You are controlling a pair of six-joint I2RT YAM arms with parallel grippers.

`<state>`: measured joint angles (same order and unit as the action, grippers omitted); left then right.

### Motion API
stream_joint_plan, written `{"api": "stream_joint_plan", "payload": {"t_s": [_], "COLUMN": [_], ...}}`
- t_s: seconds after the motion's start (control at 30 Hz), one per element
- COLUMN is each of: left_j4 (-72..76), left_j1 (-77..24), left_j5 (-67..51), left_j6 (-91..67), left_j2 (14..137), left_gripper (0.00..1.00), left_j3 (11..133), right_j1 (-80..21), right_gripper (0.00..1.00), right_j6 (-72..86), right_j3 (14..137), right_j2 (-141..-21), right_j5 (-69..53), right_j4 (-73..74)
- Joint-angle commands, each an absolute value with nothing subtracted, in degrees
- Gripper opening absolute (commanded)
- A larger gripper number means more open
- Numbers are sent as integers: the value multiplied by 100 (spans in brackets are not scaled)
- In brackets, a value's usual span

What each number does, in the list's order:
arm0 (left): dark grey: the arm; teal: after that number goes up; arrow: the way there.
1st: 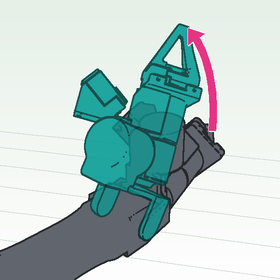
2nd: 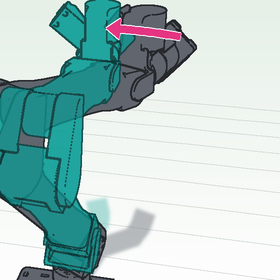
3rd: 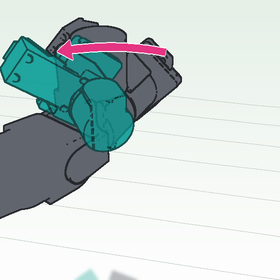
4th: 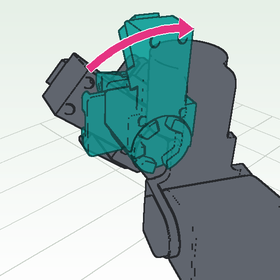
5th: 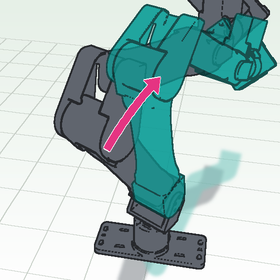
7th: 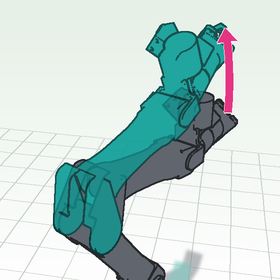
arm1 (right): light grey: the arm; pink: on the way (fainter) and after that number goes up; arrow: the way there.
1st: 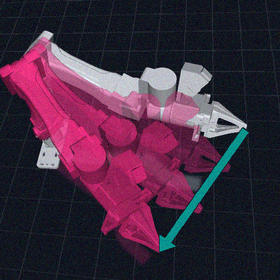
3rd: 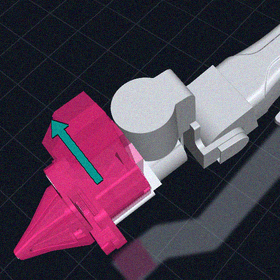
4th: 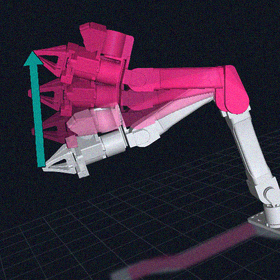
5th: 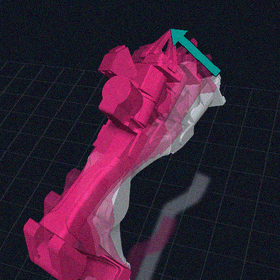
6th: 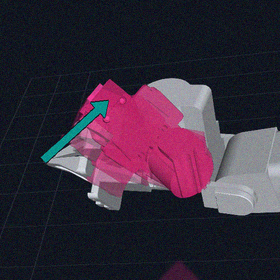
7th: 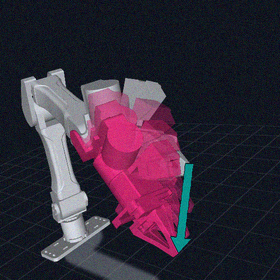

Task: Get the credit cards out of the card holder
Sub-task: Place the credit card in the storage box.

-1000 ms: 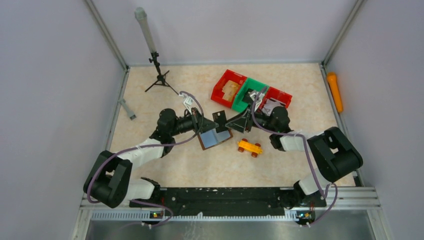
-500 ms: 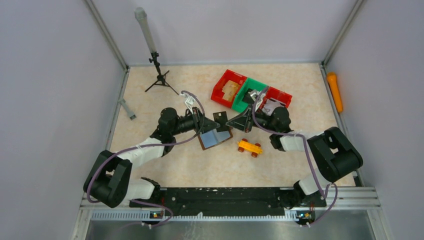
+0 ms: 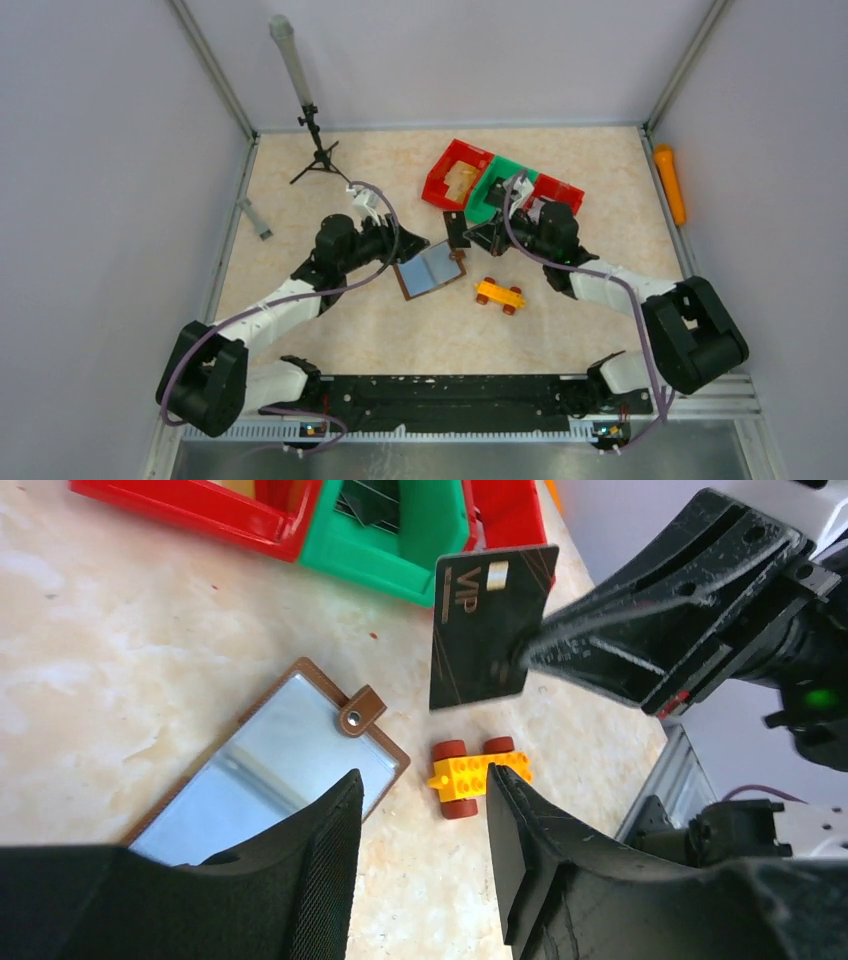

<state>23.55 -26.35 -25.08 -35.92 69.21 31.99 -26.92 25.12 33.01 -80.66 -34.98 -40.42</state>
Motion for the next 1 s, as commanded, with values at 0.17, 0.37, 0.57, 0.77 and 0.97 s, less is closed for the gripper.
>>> {"api": "stream_joint_plan", "payload": {"t_s": [0.17, 0.37, 0.57, 0.77, 0.97], "left_j4": [2067, 2131, 2118, 2123, 2130], "left_j1": [-2641, -2641, -2641, -2645, -2643], "left_j5": [-1837, -1901, -1865, -1863, -1872], "left_j6": [-3412, -3371, -3357, -3349, -3349], "left_j2": [6583, 6596, 6557, 6554, 6573], "left_gripper": [52, 52, 52, 52, 52], "left_j3": [3313, 3311, 3302, 3300, 3304], "right_j1": [-2847, -3101, -3109, -3160, -3156], "right_gripper": [0, 0, 0, 0, 0], "right_j6": [377, -629, -829, -1103, -1500], "right_j3": [5077, 6221, 7571, 7868, 7853], "right_j2": [-8028, -8737, -9791, -10173, -10299], "right_j5": [-359, 1299, 2174, 2981, 2707], "right_j4": [-499, 558, 1743, 1690, 1383]}}
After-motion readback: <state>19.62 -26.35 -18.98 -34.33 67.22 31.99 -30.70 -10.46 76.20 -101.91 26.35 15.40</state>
